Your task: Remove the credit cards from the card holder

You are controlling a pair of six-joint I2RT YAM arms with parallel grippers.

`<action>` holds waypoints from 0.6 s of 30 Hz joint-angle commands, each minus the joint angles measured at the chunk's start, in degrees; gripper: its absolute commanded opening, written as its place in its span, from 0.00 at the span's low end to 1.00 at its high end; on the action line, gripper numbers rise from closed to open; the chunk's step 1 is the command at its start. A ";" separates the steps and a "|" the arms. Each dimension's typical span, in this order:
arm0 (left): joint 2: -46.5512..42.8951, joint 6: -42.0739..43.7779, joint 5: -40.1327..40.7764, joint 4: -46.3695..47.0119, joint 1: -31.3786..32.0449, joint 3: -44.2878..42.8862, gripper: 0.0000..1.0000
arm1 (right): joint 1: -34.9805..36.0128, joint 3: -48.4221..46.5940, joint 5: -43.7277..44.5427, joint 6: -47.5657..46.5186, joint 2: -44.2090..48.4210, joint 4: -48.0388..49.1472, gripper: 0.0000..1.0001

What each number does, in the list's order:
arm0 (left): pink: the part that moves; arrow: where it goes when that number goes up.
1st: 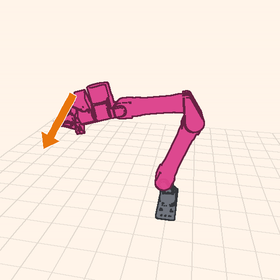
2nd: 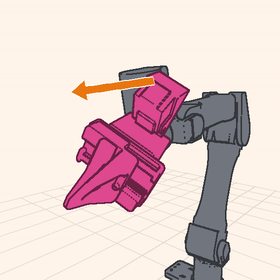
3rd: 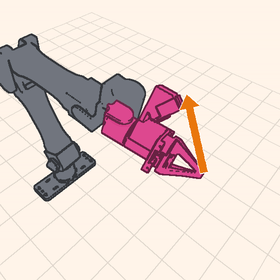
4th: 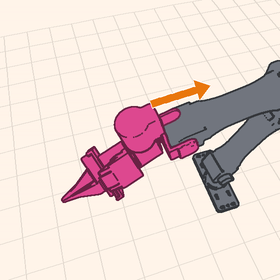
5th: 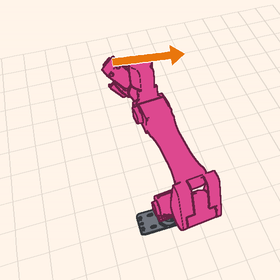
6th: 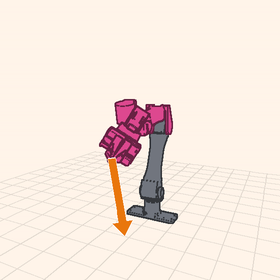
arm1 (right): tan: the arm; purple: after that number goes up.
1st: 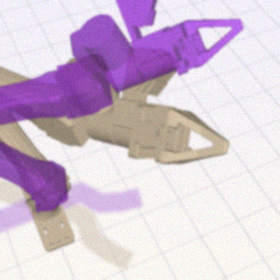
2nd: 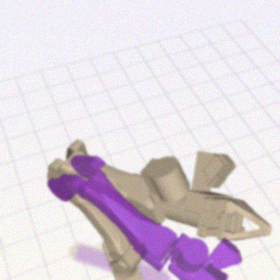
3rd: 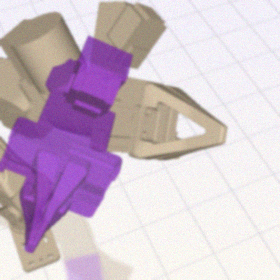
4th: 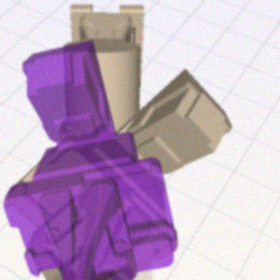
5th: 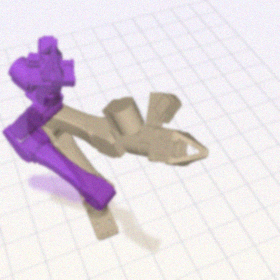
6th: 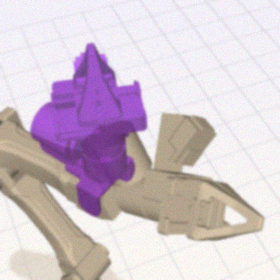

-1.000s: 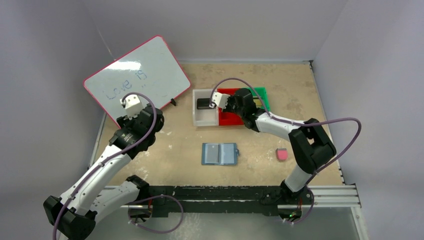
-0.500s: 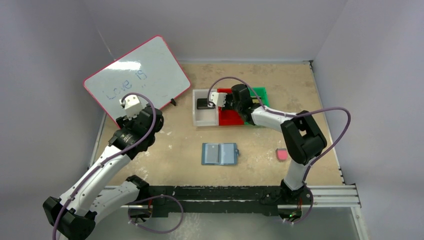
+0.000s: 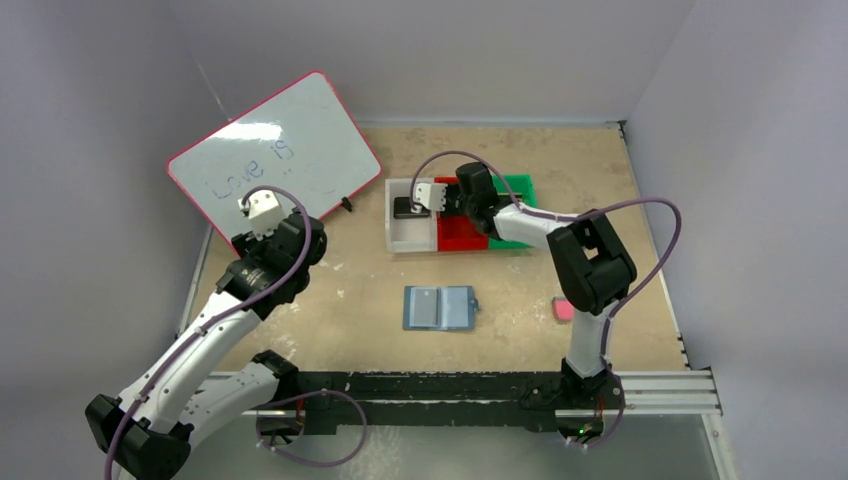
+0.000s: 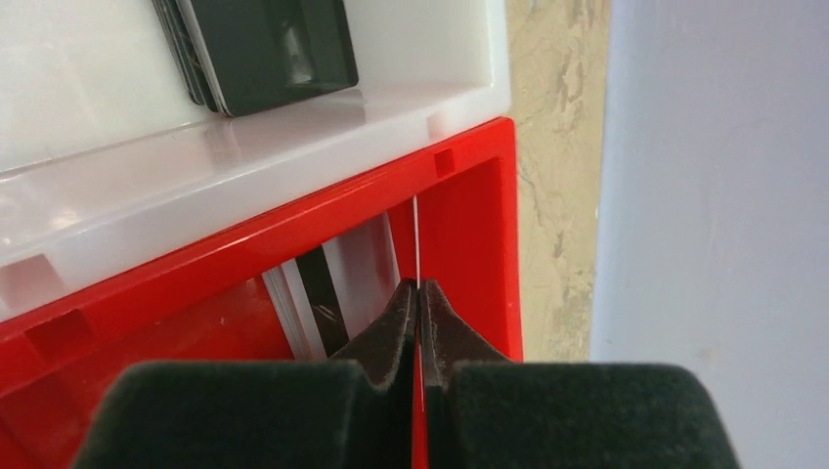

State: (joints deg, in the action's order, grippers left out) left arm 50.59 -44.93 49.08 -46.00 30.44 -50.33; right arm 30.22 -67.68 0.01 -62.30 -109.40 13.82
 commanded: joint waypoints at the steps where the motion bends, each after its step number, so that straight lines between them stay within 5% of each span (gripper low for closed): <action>1: -1.12 0.34 1.25 0.03 -0.28 -1.22 0.87 | -0.65 -3.14 -2.25 -2.45 -0.21 -0.65 0.00; 18: -0.98 0.28 1.19 -0.05 -0.27 -1.24 0.87 | -1.89 -2.37 -2.65 -3.79 -3.14 2.96 0.06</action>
State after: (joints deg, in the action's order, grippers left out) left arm 50.22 -44.93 49.08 -46.02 30.44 -50.33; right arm 28.73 -68.29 -2.37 -64.58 -112.20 13.67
